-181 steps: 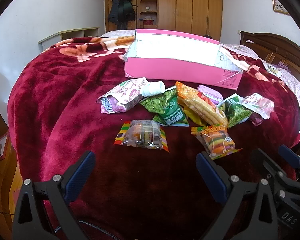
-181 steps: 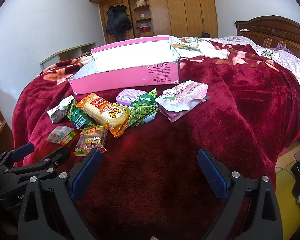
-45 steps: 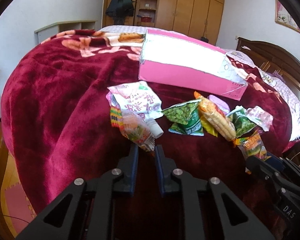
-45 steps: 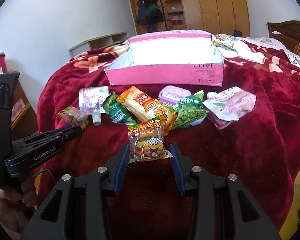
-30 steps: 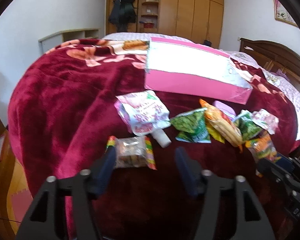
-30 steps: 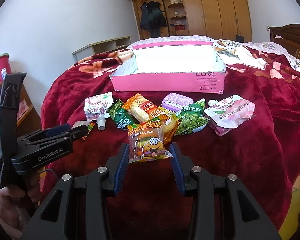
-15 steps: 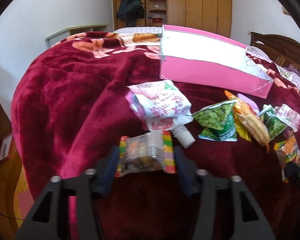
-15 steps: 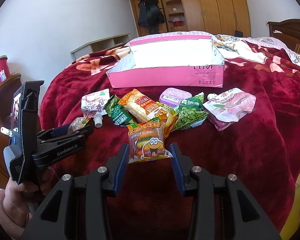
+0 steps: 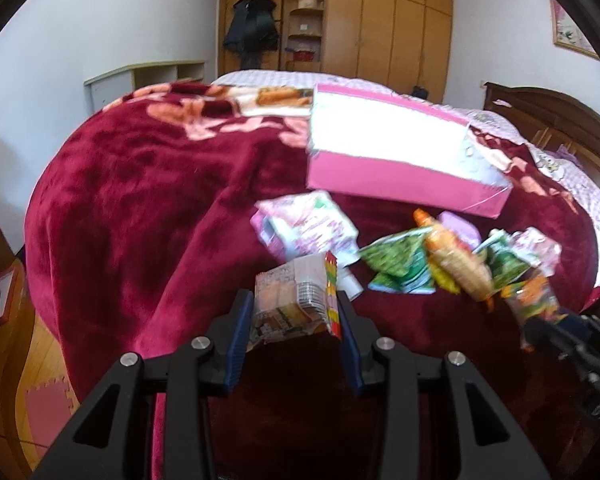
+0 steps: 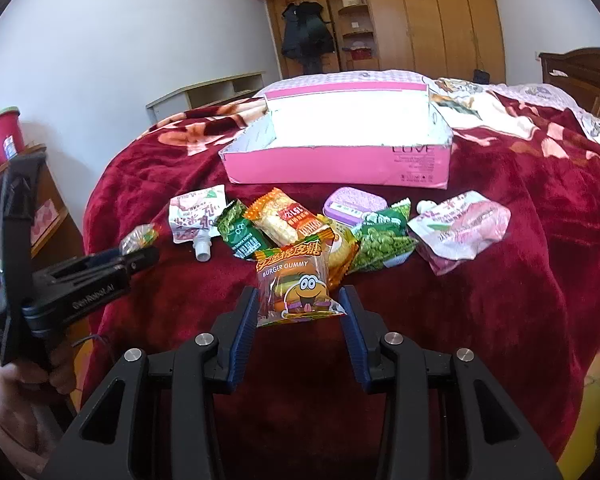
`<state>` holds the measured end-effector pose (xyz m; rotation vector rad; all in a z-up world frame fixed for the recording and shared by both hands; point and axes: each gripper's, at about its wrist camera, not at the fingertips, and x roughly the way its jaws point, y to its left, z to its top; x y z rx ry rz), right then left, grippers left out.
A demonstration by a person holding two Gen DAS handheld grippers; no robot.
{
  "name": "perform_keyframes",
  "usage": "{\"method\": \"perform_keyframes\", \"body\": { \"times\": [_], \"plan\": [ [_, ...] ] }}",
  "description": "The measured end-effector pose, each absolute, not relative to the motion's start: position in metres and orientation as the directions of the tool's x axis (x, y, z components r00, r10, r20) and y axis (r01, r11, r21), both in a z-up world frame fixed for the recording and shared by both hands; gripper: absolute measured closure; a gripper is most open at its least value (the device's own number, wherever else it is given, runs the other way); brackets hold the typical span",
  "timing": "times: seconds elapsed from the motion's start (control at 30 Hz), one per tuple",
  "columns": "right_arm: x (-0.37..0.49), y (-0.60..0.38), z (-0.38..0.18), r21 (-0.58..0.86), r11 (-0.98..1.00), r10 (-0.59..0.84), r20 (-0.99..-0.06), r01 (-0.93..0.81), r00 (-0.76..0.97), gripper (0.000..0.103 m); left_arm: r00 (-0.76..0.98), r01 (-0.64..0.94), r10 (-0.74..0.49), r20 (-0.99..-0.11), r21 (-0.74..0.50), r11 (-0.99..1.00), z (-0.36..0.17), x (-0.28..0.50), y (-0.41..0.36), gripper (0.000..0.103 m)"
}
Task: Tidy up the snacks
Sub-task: 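Carry both held packets over the pink box with both tools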
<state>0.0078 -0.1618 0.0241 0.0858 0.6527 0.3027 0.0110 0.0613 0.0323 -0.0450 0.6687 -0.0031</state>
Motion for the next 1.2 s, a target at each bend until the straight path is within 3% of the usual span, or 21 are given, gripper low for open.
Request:
{"method": "perform_keyframes", "body": {
  "times": [0.7, 1.2],
  "plan": [
    [0.074, -0.186, 0.067, 0.182, 0.952, 0.307, -0.579, -0.247, 0.755, 0.061, 0.811, 0.143, -0.148, -0.567, -0.053, 0.988, 0.084, 0.082, 0.011, 0.061],
    [0.15, -0.198, 0.089, 0.148, 0.965, 0.26, -0.587, -0.215, 0.767, 0.061, 0.792, 0.146, -0.124, -0.598, -0.013, 0.989, 0.097, 0.17, -0.019, 0.061]
  ]
}}
